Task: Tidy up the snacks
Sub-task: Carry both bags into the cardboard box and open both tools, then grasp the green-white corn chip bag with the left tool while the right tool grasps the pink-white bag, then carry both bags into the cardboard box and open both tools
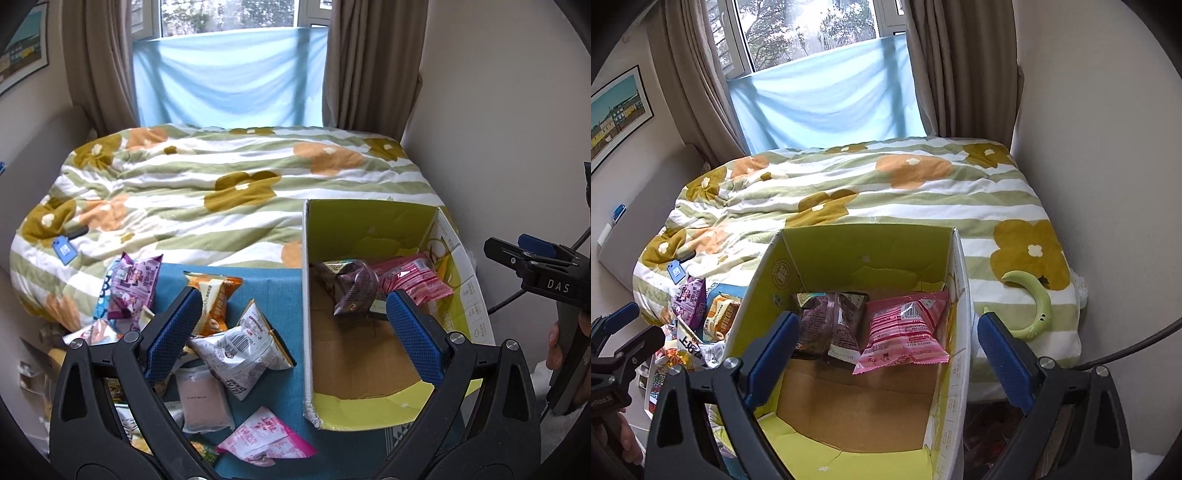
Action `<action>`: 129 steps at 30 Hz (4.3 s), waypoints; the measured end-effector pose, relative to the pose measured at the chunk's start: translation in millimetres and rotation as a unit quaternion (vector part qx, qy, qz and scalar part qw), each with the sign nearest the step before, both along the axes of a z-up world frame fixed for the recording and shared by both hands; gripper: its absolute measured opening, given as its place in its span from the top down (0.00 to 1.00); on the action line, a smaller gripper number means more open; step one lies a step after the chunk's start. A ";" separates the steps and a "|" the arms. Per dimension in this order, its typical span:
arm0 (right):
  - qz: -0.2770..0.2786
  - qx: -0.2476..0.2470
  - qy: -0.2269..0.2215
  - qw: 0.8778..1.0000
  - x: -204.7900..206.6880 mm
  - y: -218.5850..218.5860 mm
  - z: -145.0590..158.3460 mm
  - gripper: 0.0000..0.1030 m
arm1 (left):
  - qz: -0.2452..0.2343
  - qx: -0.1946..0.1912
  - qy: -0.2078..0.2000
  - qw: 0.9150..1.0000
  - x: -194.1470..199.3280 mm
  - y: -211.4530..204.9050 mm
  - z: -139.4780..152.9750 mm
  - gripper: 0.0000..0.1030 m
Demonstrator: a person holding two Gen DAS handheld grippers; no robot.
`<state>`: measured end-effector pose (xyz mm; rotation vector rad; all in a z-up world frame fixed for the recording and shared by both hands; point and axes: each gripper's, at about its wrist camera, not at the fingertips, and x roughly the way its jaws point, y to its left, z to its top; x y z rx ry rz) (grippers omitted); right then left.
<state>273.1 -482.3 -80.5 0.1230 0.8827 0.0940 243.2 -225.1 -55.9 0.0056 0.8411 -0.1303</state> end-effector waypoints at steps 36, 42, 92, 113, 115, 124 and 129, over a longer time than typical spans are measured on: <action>-0.023 0.021 -0.020 0.999 -176.0 158.3 18.5 0.07 | 0.018 -0.037 0.063 0.997 -140.1 231.0 -36.4 0.04; -0.040 0.045 0.016 0.998 -186.9 194.5 -16.9 0.07 | 0.010 -0.051 0.099 0.994 -130.7 235.2 -85.1 0.04; -0.066 0.083 0.129 0.986 -127.0 259.0 -195.0 0.33 | -0.004 -0.078 0.175 0.982 -119.1 244.6 -209.0 0.40; -0.022 0.091 0.045 0.995 -159.3 256.1 -82.8 0.53 | -0.045 -0.085 0.069 0.993 -127.5 215.6 -73.9 0.40; -0.019 0.092 0.022 0.995 -162.7 249.8 -60.8 0.53 | -0.055 -0.086 0.056 0.993 -121.4 203.4 -59.8 0.40; -0.033 0.097 -0.046 0.994 -157.0 188.0 7.7 0.53 | -0.099 -0.100 0.017 0.990 -80.5 127.4 -12.7 0.40; -0.047 0.092 -0.055 0.993 -142.6 136.6 18.1 0.53 | -0.125 -0.103 0.031 0.986 -49.8 64.0 -14.3 0.39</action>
